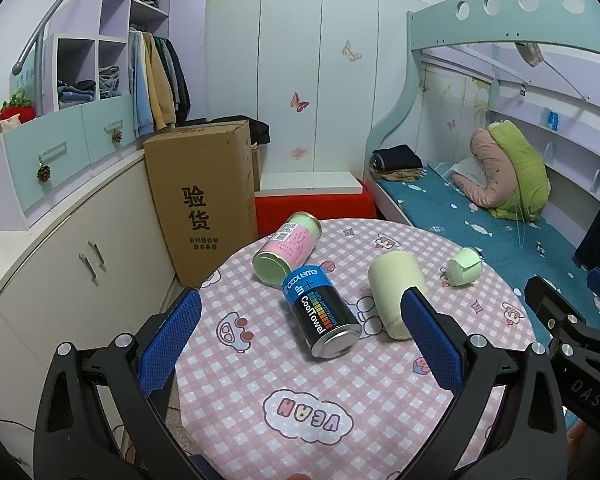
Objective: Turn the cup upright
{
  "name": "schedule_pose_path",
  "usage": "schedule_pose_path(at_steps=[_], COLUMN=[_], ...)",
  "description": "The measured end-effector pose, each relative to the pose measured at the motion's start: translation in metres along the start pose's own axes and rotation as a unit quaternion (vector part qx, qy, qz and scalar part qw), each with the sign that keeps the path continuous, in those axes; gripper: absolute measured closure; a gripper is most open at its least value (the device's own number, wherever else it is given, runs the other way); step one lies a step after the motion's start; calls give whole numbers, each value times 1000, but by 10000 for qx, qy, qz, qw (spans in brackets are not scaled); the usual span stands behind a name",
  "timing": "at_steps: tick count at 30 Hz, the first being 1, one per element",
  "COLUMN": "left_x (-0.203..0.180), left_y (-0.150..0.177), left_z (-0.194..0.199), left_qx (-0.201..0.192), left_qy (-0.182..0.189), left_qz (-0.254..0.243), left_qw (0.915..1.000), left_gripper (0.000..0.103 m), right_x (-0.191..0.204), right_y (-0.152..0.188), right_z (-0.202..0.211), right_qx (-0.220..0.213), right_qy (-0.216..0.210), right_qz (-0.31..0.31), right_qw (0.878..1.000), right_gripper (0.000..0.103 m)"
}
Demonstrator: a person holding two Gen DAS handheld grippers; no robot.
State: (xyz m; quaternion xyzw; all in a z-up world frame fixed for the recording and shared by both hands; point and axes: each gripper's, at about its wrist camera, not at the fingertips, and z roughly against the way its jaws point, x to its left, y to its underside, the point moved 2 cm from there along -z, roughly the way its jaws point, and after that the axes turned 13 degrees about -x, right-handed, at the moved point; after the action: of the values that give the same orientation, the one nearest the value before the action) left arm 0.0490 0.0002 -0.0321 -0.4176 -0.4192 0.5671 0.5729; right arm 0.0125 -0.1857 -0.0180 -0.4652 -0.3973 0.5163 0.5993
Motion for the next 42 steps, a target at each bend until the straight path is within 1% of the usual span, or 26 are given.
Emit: schedule_pose_path(at_steps=[8,13,19,22,24,26,27,33,39,42], left_x=[-1,4,8,3,-2,-7,-9,-15,-18,-23], left_y=[7,16,25,30,33,39,41,55,65,70], left_z=[-24,-41,-62,-75,-86,-99,-104,-132,-155,-164], left_qx=[210,322,576,743,903,1132,1185,1460,1659,1730], left_qy=[-51,-45,70,72,133,123,123,5,-118,-57], left_qz=[-99,-59,270,255,299,325,324,323,311,348], left_qw=[9997,9995,9980,9969,9954,9930,9923,9888,9856,9843], left_gripper=[7,7,7,7,7,7,7,7,7,7], right_x=[-1,1,4,4,2,-1,-2,-5,-4,-5], right_y=[8,16,25,28,32,36,38,53,63,67], right_z=[-26,-44,-66,-76,-83,-91,-95,-123,-146,-153], right_qx=[208,378,518,566,595,654,679,903,1014,1054], right_qy=[-4,-17,-30,-18,17,43,55,103,65,52], right_qz=[-70,-87,-103,-121,-144,-165,-176,-219,-238,-220], right_qw=[9998,9992,9986,9983,9981,9977,9975,9956,9945,9942], right_gripper=[5,5,5,5,5,5,5,5,5,5])
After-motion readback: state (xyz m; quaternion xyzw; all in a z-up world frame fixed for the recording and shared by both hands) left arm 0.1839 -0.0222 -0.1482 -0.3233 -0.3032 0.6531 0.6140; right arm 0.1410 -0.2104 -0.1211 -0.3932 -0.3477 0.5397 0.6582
